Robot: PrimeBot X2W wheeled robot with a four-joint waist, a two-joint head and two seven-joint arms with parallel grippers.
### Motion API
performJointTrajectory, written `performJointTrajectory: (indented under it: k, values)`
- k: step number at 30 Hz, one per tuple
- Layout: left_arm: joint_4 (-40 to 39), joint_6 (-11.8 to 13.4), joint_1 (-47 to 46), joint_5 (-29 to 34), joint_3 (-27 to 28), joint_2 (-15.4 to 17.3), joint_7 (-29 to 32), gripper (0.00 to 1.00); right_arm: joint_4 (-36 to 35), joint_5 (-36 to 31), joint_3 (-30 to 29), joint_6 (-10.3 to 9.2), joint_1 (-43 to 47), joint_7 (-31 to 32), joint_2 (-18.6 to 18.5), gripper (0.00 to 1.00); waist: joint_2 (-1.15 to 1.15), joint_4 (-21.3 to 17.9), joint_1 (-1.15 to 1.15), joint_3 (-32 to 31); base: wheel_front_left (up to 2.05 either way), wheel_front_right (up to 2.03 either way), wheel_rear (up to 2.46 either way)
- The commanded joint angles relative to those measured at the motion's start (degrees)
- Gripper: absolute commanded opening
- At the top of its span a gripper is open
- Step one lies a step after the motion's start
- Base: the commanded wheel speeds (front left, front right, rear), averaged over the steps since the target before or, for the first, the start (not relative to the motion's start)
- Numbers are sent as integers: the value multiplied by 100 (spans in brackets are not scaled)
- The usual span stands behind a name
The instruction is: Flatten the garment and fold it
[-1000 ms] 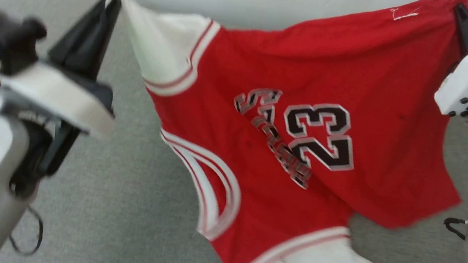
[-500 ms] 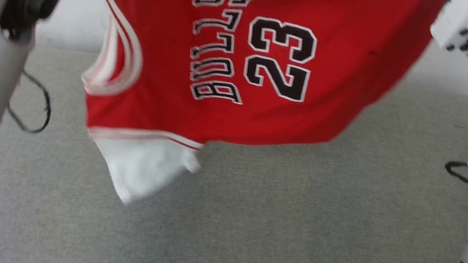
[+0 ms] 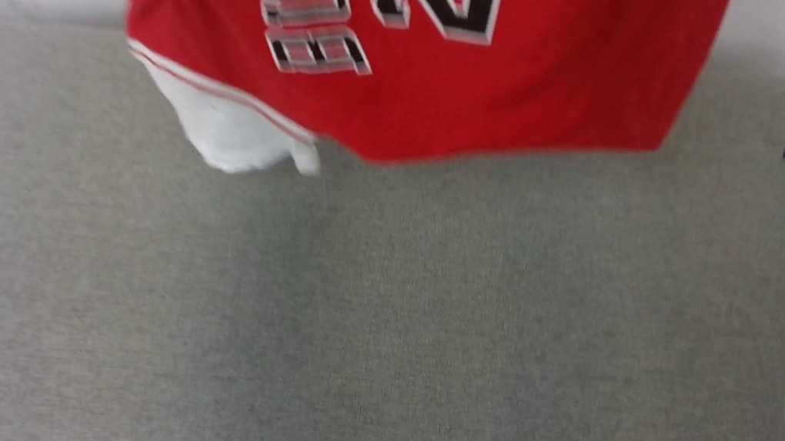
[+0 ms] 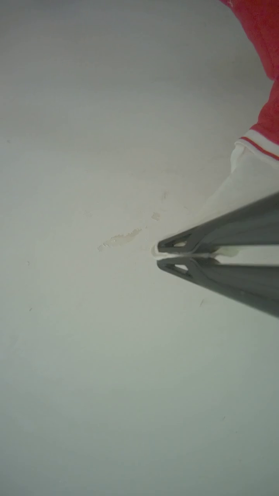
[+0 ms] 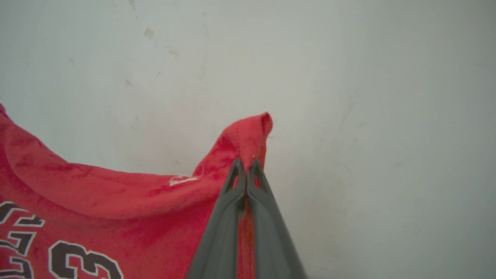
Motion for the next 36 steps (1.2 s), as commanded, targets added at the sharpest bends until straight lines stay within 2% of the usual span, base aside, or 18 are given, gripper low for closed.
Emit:
performJointTrajectory:
  k: [1,11,17,22,27,31,36]
  values:
    - [68,-58,-228,51,32,21,-86,0,109,-17,-12,-4,-185,-94,13,0,0,-181,-1,732,0,0,0]
    - [347,-443,-1311,129,148,24,-1012,0,601,-438,-226,-4,-1182,-645,14,0,0,-139,-1,1903,0,0,0]
    - [632,-630,-1509,34,101,-3,-1492,0,785,-784,-351,-4,-1489,-919,14,0,0,-5,-1,2272,0,0,0]
    - [626,-726,-1443,-260,51,-35,-1814,0,775,-1170,-422,-4,-1657,-1068,14,0,0,169,-1,2656,0,0,0]
    - [369,-746,-1162,-494,-87,73,-1982,0,712,-1386,-362,-4,-1730,-1267,15,0,0,302,-1,3064,0,0,0]
    - [37,-748,-916,-660,-206,205,-2021,0,640,-1400,-191,-4,-1668,-1427,15,0,0,365,-1,3207,0,0,0]
    - [-730,-749,-262,-800,-249,507,-2037,0,425,-1050,247,-4,-1336,-1668,15,0,0,435,-1,3184,0,0,0]
